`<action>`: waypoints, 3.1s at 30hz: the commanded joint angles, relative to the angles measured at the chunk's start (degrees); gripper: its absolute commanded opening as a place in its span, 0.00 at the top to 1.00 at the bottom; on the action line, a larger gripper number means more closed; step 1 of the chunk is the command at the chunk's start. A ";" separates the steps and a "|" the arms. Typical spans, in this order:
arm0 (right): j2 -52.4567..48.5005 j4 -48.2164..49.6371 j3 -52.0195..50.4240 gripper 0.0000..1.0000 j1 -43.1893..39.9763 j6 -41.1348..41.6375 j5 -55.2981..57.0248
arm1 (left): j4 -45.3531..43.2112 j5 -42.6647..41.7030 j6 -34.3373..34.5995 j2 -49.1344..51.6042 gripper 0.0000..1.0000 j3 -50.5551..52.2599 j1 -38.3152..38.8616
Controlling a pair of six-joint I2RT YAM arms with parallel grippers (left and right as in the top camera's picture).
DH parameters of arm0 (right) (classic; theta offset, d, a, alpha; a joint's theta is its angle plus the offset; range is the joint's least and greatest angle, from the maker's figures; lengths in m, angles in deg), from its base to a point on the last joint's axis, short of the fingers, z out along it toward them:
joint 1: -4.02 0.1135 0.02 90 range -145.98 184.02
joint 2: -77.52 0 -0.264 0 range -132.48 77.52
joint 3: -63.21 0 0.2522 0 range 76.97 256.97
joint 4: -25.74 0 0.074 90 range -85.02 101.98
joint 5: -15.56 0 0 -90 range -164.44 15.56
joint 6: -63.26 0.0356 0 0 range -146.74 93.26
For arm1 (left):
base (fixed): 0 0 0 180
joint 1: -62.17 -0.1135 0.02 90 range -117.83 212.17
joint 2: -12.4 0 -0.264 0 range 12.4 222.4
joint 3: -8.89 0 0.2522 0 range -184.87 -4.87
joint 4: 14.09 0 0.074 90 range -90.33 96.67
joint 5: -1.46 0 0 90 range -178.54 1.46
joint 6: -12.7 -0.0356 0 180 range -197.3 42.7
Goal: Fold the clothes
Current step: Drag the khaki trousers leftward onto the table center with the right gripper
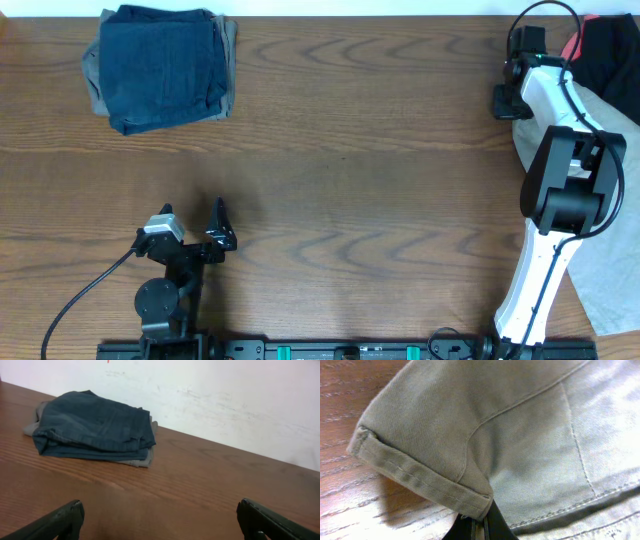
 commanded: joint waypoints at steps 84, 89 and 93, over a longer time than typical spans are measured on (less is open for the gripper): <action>11.65 2.51 -3.63 0.99 50.51 21.81 -29.99 | 1.88 -1.01 -0.35 -0.13 0.02 0.98 -0.28; 5.05 6.16 -3.63 0.99 50.51 23.85 -31.80 | 1.88 -1.01 -0.35 -0.13 0.02 0.98 -0.28; 1.22 6.78 -3.63 0.99 50.80 23.85 -37.38 | 1.88 -1.01 -0.35 -0.13 0.02 0.98 -0.28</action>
